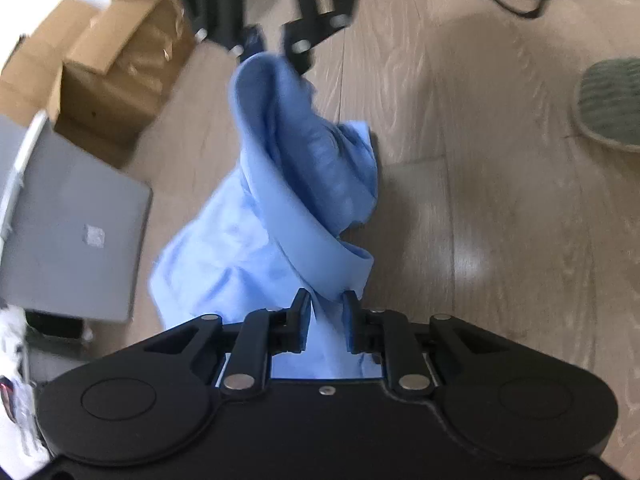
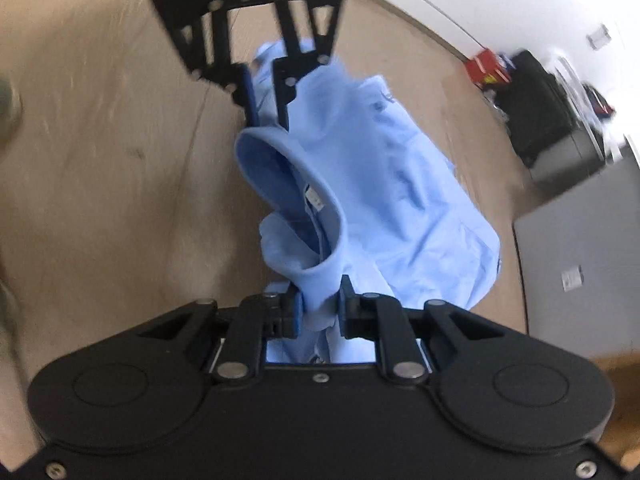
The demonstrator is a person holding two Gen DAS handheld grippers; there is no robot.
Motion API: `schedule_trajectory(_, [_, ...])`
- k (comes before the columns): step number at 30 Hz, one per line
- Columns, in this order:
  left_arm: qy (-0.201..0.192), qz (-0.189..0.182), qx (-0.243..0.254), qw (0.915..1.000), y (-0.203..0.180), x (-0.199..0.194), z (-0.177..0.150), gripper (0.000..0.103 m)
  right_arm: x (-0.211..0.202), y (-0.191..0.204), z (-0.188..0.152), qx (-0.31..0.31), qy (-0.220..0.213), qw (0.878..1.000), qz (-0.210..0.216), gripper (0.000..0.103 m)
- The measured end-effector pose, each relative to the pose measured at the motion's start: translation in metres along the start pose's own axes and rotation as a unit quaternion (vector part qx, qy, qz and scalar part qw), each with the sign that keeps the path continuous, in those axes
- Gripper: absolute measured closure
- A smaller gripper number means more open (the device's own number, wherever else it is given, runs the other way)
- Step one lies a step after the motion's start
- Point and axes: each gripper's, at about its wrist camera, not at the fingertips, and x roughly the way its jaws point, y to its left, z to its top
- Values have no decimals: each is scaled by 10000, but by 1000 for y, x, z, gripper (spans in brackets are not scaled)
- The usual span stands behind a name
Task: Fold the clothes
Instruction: 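Lift the shirt with both grippers and shake it open in the air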
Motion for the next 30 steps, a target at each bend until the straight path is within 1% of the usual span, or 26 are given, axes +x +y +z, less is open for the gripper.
schedule_trajectory(1, [-80,83,84,9999,-3,-7,-3,50,-12,-2,2,231,-7,9997,49,85])
schedule_trajectory(2, [-160,165,168,9996,-6,-13,-6,21,-18,-4,3,315,-23,9995,61,85])
schedule_trajectory(3, [-232,260,222,9991,-8,-18,-9,7,-30,-6,4,376,-66,9993,47,85])
schedule_trajectory(5, [-268,403,143,9987,-6,-18,-14,7,-46,-8,9,420,-133,9990,22,85])
schedule_trajectory(7, [-265,331,-34,9991,0,-16,-12,7,-61,-9,18,469,-120,9988,34,85])
schedule_trajectory(9, [-298,309,-35,9991,-6,-20,-10,7,-67,-13,23,688,-83,9976,79,85])
schedule_trajectory(11, [-222,378,-15,9990,-7,-18,-8,7,-67,-20,33,794,-120,9967,77,85])
schedule_trajectory(12, [-162,375,-112,9991,-4,-17,-8,8,-67,-23,38,842,-141,9963,73,85])
schedule_trajectory(13, [-56,292,-439,9986,7,-15,-9,15,-67,-27,43,890,-163,9959,70,85])
schedule_trajectory(14, [51,209,-766,9968,18,-13,-11,62,-71,-26,46,882,-177,9959,80,85])
schedule_trajectory(15, [141,152,-1006,9947,28,-12,-13,81,-75,-27,49,878,-173,9959,116,85])
schedule_trajectory(16, [194,155,-1061,9940,34,-15,-18,83,-79,-28,51,875,-165,9959,156,85])
schedule_trajectory(17, [248,158,-1115,9933,41,-17,-23,89,-83,-25,51,866,-138,9960,164,85])
schedule_trajectory(18, [302,140,-1200,9922,50,-21,-28,92,-86,-22,50,855,-108,9961,167,85])
schedule_trajectory(19, [338,94,-1339,9904,64,-29,-36,92,-89,-20,46,852,-41,9962,154,85])
schedule_trajectory(20, [327,91,-1424,9892,74,-37,-39,93,-86,-27,49,835,-11,9964,162,85])
schedule_trajectory(21, [309,93,-1488,9883,82,-44,-38,93,-88,-26,46,782,50,9968,161,85])
schedule_trajectory(22, [285,76,-1616,9864,100,-57,-44,93,-92,-21,42,720,58,9973,123,85])
schedule_trajectory(23, [266,77,-1702,9850,107,-66,-48,93,-85,-25,47,693,48,9975,120,85])
schedule_trajectory(24, [252,87,-1722,9847,106,-72,-46,94,-85,-22,48,654,20,9978,84,84])
schedule_trajectory(26, [234,75,-1700,9851,116,-74,-43,94,-87,-18,49,586,-25,9983,31,80])
schedule_trajectory(27, [257,33,-1785,9836,123,-75,-43,94,-87,-12,50,550,-46,9985,25,70])
schedule_trajectory(28, [298,-26,-1927,9808,134,-78,-45,94,-85,-3,51,502,-8,9987,1,57])
schedule_trajectory(29, [323,-55,-1991,9794,140,-79,-47,94,-83,1,52,479,17,9989,1,46])
schedule_trajectory(30, [347,-80,-2062,9779,146,-82,-47,94,-79,12,52,462,30,9989,-13,27])
